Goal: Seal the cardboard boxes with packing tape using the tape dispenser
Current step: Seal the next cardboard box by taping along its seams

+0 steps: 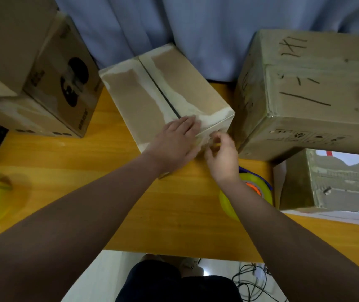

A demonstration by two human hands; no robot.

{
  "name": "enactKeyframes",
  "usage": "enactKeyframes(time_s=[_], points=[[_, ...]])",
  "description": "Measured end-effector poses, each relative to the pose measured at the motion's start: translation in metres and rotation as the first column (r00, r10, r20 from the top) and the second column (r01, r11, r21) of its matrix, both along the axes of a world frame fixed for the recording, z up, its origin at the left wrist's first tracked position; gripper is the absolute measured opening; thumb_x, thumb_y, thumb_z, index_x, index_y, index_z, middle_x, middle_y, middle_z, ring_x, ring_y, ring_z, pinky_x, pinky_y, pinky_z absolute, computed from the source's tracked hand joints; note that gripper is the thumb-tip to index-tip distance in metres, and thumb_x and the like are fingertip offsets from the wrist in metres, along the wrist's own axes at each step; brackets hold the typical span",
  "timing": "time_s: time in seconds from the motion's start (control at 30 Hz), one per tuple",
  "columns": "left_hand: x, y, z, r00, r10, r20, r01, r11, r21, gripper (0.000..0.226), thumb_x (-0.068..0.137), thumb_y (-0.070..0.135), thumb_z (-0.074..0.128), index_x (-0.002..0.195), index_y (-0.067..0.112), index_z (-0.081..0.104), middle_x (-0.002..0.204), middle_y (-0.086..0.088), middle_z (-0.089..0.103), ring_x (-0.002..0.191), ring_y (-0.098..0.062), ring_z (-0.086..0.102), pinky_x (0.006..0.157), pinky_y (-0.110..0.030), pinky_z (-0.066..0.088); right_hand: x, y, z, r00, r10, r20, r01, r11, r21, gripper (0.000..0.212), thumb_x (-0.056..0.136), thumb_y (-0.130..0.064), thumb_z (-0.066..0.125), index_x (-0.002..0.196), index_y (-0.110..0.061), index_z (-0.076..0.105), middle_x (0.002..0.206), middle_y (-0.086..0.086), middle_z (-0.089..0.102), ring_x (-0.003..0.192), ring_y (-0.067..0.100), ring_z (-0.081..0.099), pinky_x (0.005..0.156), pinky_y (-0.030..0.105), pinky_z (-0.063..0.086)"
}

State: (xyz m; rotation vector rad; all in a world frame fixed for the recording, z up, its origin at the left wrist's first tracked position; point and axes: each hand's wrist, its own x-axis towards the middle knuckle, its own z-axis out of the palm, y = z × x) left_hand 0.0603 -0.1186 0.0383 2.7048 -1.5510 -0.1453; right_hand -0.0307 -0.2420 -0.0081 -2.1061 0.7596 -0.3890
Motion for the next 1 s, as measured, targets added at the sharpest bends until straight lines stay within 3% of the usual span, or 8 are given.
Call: enactKeyframes(time_s=[0.1, 0.2, 0.3, 0.4, 0.5, 0.7, 0.87, 1.0], points=[[-0.004, -0.015, -0.001, 0.987, 0.072, 0.146, -0.073, 0.997, -0.001, 0.058, 0.094, 0.039, 0.032, 0.136, 0.002, 0.047, 0.135, -0.015, 0.053, 0.120, -0.029, 0.054, 0.096, -0.039, 0.045, 0.002, -0.011, 0.020, 0.976, 0.187, 0.110, -0.126, 0.902, -0.412, 0.051, 0.081, -0.005, 0.064, 0.130, -0.008, 0.052, 0.134, 0.017, 0.044, 0.127, 0.032, 0.042, 0.108, 0.040, 0.035], [-0.005, -0.022, -0.011, 0.971, 0.122, 0.207, -0.143, 0.986, 0.088, 0.061, 0.100, 0.035, 0.033, 0.150, 0.004, 0.015, 0.156, -0.016, 0.021, 0.143, -0.031, 0.023, 0.114, -0.045, 0.022, 0.018, -0.029, 0.024, 0.915, 0.370, -0.164, -0.386, 0.675, -0.628, 0.066, 0.088, -0.021, 0.063, 0.147, -0.018, 0.036, 0.153, 0.012, 0.030, 0.144, 0.033, 0.020, 0.117, 0.047, 0.008], [-0.005, -0.022, -0.009, 0.970, 0.124, 0.210, -0.154, 0.979, 0.132, 0.072, 0.100, 0.040, 0.033, 0.150, 0.006, -0.007, 0.159, -0.014, -0.003, 0.147, -0.027, 0.001, 0.118, -0.040, 0.003, 0.026, -0.032, 0.012, 0.852, 0.409, -0.326, -0.522, 0.619, -0.587, 0.078, 0.087, -0.050, 0.052, 0.153, -0.022, 0.019, 0.159, 0.003, 0.021, 0.148, 0.026, 0.006, 0.116, 0.044, -0.010], [-0.003, -0.008, -0.007, 0.979, 0.118, 0.167, -0.136, 0.986, 0.100, 0.074, 0.101, 0.041, 0.031, 0.149, 0.004, -0.012, 0.159, -0.013, -0.009, 0.147, -0.023, -0.007, 0.117, -0.033, -0.004, 0.030, -0.022, -0.005, 0.925, 0.305, -0.229, -0.378, 0.653, -0.656, 0.081, 0.082, -0.064, 0.039, 0.147, -0.015, 0.035, 0.150, 0.006, 0.038, 0.143, 0.027, 0.023, 0.116, 0.048, -0.001], [-0.002, 0.015, -0.008, 0.978, 0.164, 0.131, -0.174, 0.982, 0.074, 0.073, 0.099, 0.046, 0.031, 0.151, 0.011, -0.006, 0.160, -0.007, -0.006, 0.147, -0.022, -0.005, 0.117, -0.034, -0.003, 0.034, -0.023, -0.024, 0.950, 0.281, -0.135, -0.284, 0.600, -0.748, 0.077, 0.080, -0.064, 0.047, 0.138, -0.013, 0.040, 0.143, 0.011, 0.045, 0.137, 0.029, 0.030, 0.114, 0.054, 0.009], [-0.004, 0.017, -0.010, 0.978, 0.187, 0.093, -0.192, 0.980, 0.050, 0.071, 0.099, 0.046, 0.032, 0.152, 0.015, -0.004, 0.160, -0.003, -0.006, 0.147, -0.020, -0.005, 0.117, -0.032, -0.004, 0.037, -0.032, -0.040, 0.934, 0.334, -0.129, -0.271, 0.421, -0.866, 0.090, 0.067, -0.057, 0.068, 0.136, -0.012, 0.032, 0.144, 0.017, 0.025, 0.134, 0.039, 0.022, 0.106, 0.065, 0.015], [-0.004, 0.017, -0.013, 0.973, 0.179, 0.143, -0.190, 0.979, 0.069, 0.071, 0.100, 0.044, 0.031, 0.151, 0.014, -0.008, 0.160, -0.004, -0.009, 0.147, -0.021, -0.007, 0.117, -0.032, -0.005, 0.035, -0.035, -0.035, 0.933, 0.305, -0.194, -0.301, 0.358, -0.884, 0.104, 0.058, -0.054, 0.079, 0.138, -0.011, 0.028, 0.142, 0.019, 0.024, 0.133, 0.040, 0.022, 0.105, 0.066, 0.015], [-0.005, 0.025, -0.012, 0.985, 0.102, 0.140, -0.117, 0.987, 0.106, 0.065, 0.103, 0.036, 0.029, 0.149, 0.020, -0.014, 0.159, -0.006, -0.010, 0.146, -0.022, -0.008, 0.115, -0.032, -0.006, 0.023, -0.028, -0.017, 0.942, 0.284, -0.176, -0.284, 0.402, -0.870, 0.075, 0.069, -0.040, 0.079, 0.132, -0.017, 0.044, 0.133, 0.016, 0.049, 0.123, 0.033, 0.038, 0.105, 0.055, 0.025]])
